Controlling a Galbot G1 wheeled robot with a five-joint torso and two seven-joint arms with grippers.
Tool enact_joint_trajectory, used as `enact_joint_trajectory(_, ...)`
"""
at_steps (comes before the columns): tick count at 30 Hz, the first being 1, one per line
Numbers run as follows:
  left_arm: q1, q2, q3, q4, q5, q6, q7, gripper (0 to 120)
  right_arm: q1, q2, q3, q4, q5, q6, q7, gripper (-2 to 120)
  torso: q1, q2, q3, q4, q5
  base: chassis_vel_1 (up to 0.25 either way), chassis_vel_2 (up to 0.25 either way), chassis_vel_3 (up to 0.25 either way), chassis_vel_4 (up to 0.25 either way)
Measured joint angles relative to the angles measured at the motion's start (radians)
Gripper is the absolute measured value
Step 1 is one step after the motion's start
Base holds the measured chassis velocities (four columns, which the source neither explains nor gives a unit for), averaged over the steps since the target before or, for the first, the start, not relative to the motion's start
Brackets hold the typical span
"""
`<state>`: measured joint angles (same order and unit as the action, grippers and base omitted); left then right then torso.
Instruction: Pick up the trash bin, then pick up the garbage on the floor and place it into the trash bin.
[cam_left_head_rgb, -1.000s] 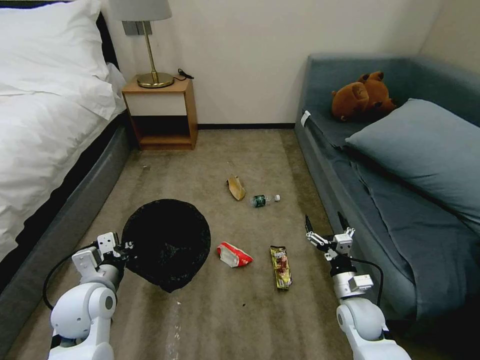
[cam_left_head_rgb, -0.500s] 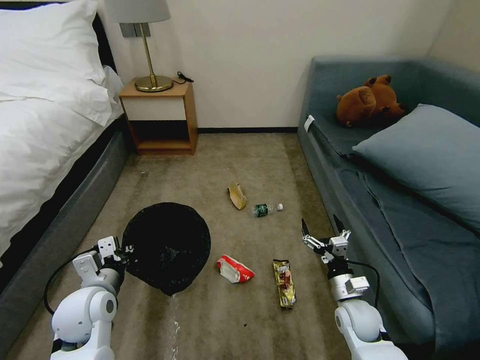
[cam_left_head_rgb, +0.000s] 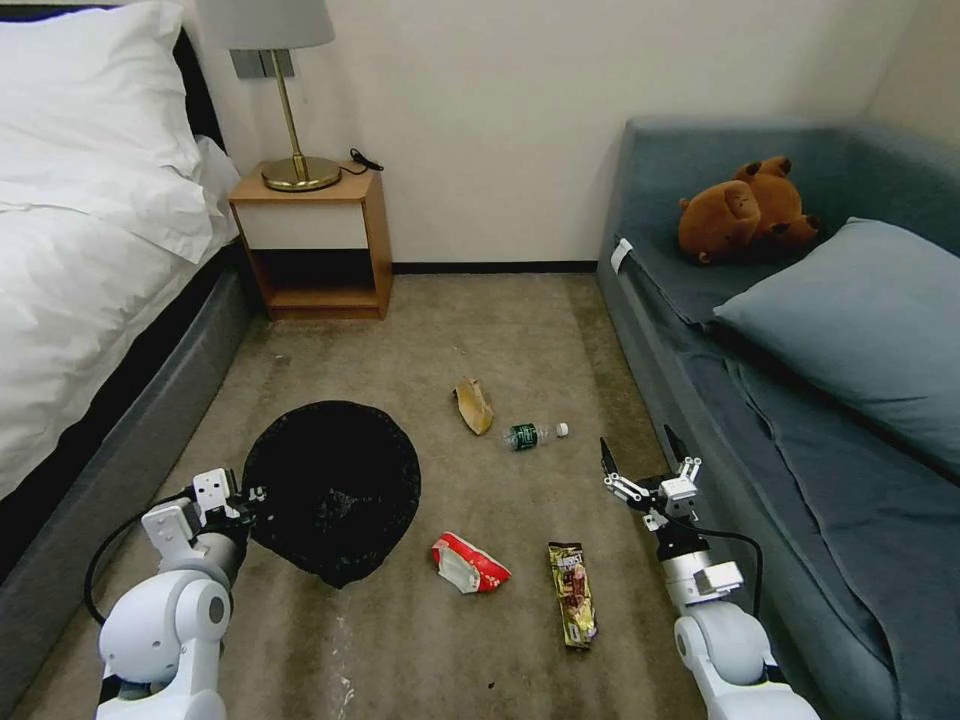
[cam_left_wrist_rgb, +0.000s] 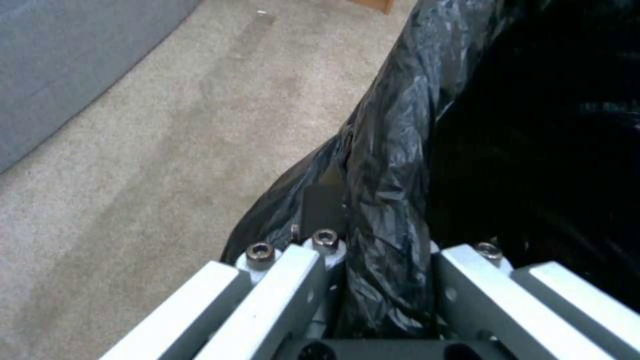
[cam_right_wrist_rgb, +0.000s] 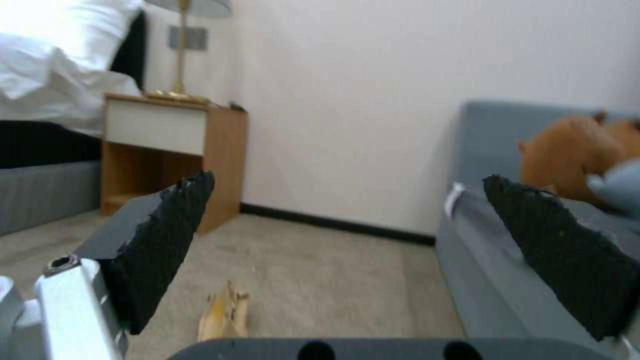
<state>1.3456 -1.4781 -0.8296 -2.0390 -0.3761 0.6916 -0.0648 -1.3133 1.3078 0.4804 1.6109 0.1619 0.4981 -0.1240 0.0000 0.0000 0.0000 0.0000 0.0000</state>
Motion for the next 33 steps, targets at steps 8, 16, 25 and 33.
enact_joint_trajectory(8, -0.003, 0.002, -0.015, -0.009, -0.01, 0.003, -0.003, 1, -0.01, -0.061, -0.099, 0.075, 0.181, -0.319, 0.16, 100, 0.0, 0.0, 0.0, 0.0, 0.0, 0.0, 0.0, 0.0, 0.0)
enact_joint_trajectory(16, -0.009, -0.008, -0.009, -0.004, 0.004, 0.003, -0.002, 1, 0.021, -0.103, -0.193, 0.048, 0.222, -0.43, 0.192, 100, 0.0, 0.0, 0.0, 0.0, 0.0, 0.0, 0.0, 0.0, 0.0)
enact_joint_trajectory(25, -0.014, -0.026, 0.01, 0.016, 0.032, -0.003, 0.001, 1, 0.065, -0.258, -0.347, 0.113, 0.516, -0.872, 0.428, 100, 0.0, 0.0, 0.0, 0.0, -0.0004, 0.0, 0.0, 0.0, 0.0)
enact_joint_trajectory(33, 0.004, -0.031, 0.014, 0.027, 0.039, -0.02, 0.005, 1, 0.065, -0.223, -0.388, 0.037, 0.489, -0.99, 0.38, 100, 0.0, 0.0, 0.0, -0.0001, -0.0002, 0.0, 0.0, 0.0, 0.0)
